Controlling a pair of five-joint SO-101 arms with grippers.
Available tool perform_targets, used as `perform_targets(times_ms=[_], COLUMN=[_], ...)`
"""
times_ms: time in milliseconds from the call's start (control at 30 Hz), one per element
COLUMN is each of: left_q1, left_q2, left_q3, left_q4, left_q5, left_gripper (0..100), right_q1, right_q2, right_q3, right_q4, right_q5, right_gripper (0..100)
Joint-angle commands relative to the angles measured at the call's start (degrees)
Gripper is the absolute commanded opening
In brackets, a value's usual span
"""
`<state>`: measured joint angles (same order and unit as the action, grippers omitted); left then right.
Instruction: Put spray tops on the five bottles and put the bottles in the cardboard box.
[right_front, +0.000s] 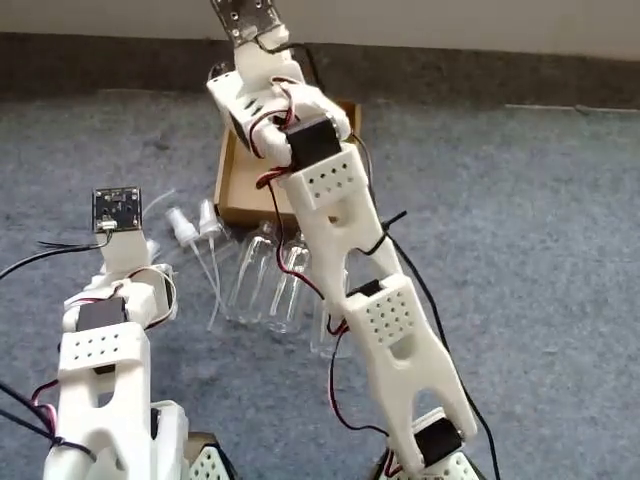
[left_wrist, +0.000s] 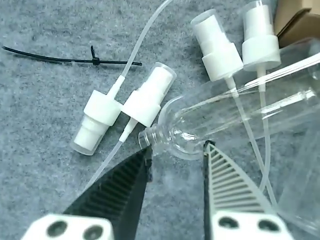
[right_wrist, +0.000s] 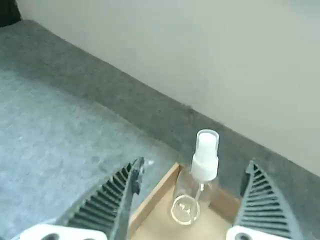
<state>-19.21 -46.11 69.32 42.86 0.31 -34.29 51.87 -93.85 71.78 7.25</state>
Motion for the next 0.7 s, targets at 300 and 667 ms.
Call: perform_targets(times_ms=[300,667], left_q1=[-0.31,1.19], left_q2=[-0.48,-0.57], left_q3=[0.13,1.19], left_q4=[-0.7,-0.79], left_q5=[-0.09,-0.26], left_gripper=[16,16], right_q1=[4.09,7.69], right_q2=[-15.96,-37.14], right_q3=[-1.1,56.66], right_q4=[29.58,28.35], right_q5=[-4.31,-12.31], right_gripper=[25.9,19.4])
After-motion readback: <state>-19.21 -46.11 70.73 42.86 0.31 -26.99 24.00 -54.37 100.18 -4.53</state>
